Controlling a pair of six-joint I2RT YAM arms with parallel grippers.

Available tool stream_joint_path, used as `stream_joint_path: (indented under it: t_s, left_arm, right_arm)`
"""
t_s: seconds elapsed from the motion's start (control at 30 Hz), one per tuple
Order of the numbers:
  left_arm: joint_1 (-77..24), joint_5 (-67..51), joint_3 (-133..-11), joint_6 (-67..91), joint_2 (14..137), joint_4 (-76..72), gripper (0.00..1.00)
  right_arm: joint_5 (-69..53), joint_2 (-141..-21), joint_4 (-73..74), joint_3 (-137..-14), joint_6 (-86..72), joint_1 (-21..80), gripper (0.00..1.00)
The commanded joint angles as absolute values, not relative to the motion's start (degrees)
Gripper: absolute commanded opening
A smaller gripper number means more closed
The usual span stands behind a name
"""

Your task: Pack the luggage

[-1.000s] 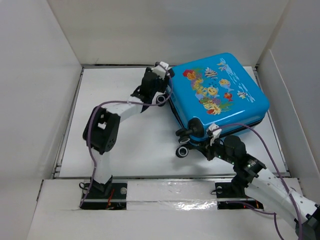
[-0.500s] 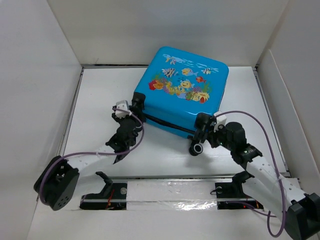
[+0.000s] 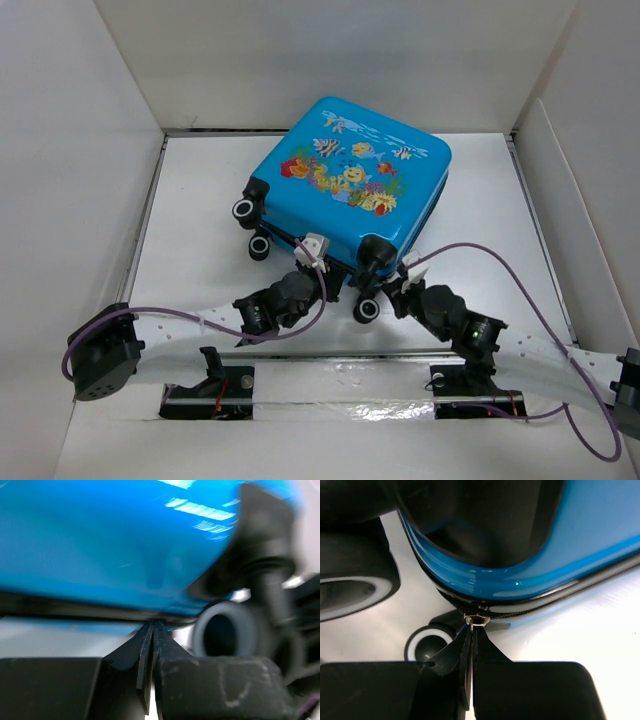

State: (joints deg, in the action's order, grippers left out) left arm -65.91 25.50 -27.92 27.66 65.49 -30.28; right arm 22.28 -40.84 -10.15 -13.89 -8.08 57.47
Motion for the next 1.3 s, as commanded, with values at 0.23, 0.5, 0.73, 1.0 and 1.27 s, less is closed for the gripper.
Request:
stream_joint_path:
  t_s: [0.23,0.5,0.73,1.0,1.27]
  left_arm:
    - [-66.3,2.1,-36.8,22.5,69.5,-35.9,0.0]
    - [-66.3,-6.6,-47.1,19.9,81.0,-42.1,0.06]
    - [-60.3,-8.1,-58.9,20.3,87.5,-42.4,0.05]
    - [-56.7,-11.3,-62.4,21.9,91.1,-41.0,0.05]
    - [-53.5,-13.1,-64.3,22.6,91.3,-32.5,0.12]
  right_arm:
    - [-3.6,-40.3,-17.3,-21.7,-3.7,31.5,0.0]
    - [-11.7,-33.4,-18.6,-17.6,-9.0,31.3,0.0]
    - [6.3,-30.5,-17.8,-15.7,-10.1,45.8,0.0]
    - [20.8,-42.7,-29.0,-18.9,-5.4,59.1,0.0]
    - [34.9,-53.7,-54.6,-7.6,-14.1,63.0,0.0]
